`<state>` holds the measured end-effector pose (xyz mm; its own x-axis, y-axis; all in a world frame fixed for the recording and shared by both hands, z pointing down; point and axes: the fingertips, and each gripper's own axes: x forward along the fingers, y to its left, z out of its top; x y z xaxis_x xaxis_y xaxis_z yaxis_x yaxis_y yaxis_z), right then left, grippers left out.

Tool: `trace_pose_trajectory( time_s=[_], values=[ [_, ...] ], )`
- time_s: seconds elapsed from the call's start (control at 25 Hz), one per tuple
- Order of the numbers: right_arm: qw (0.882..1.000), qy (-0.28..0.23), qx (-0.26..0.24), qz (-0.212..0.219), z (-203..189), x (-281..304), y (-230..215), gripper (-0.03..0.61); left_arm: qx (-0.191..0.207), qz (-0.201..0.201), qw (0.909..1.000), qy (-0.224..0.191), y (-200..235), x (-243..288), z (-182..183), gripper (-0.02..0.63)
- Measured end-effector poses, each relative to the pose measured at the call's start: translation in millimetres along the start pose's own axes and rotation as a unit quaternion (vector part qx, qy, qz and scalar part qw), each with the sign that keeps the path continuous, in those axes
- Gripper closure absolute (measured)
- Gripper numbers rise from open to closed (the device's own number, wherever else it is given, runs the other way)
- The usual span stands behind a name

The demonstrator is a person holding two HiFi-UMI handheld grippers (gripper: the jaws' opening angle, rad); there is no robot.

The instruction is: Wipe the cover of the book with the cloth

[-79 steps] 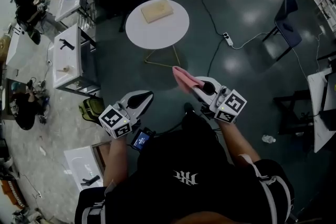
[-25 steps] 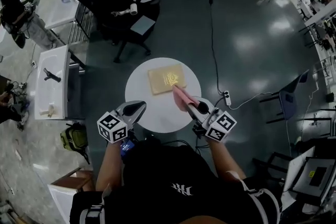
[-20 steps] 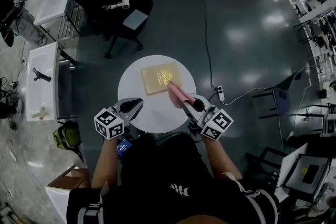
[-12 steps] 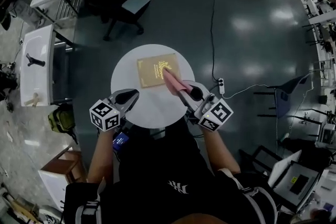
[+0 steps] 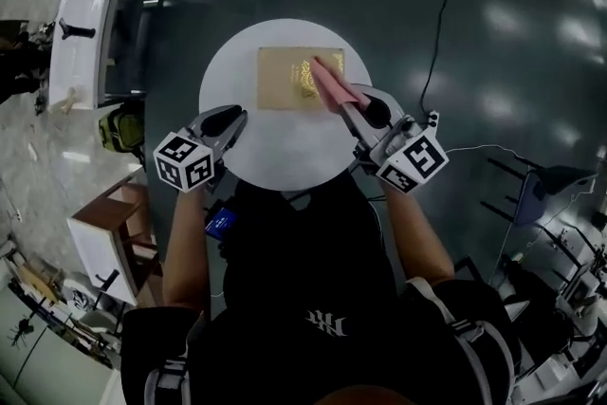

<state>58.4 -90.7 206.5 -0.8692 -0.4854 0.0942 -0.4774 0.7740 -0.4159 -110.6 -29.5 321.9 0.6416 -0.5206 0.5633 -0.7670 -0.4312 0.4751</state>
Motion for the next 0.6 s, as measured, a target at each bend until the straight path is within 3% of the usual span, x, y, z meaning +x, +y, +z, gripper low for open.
trace_pose_trajectory(
  time_s=[0.28, 0.44, 0.6],
  values=[
    [1.0, 0.014, -0.01, -0.009, -44.2, 48.2, -35.5, 0.563, -0.014, 0.01, 0.9992, 0.038, 44.1, 37.5, -36.8, 0.541],
    [0.998, 0.038, -0.028, -0.033, -76.4, 74.6, -52.8, 0.563, 0.013, -0.017, 0.9971, 0.073, 59.8, 65.4, -57.9, 0.534],
    [0.993, 0.078, -0.071, -0.049, -114.5, 106.0, -57.0, 0.563, -0.015, -0.046, 0.9955, 0.081, 74.0, 87.9, -77.7, 0.525]
  ],
)
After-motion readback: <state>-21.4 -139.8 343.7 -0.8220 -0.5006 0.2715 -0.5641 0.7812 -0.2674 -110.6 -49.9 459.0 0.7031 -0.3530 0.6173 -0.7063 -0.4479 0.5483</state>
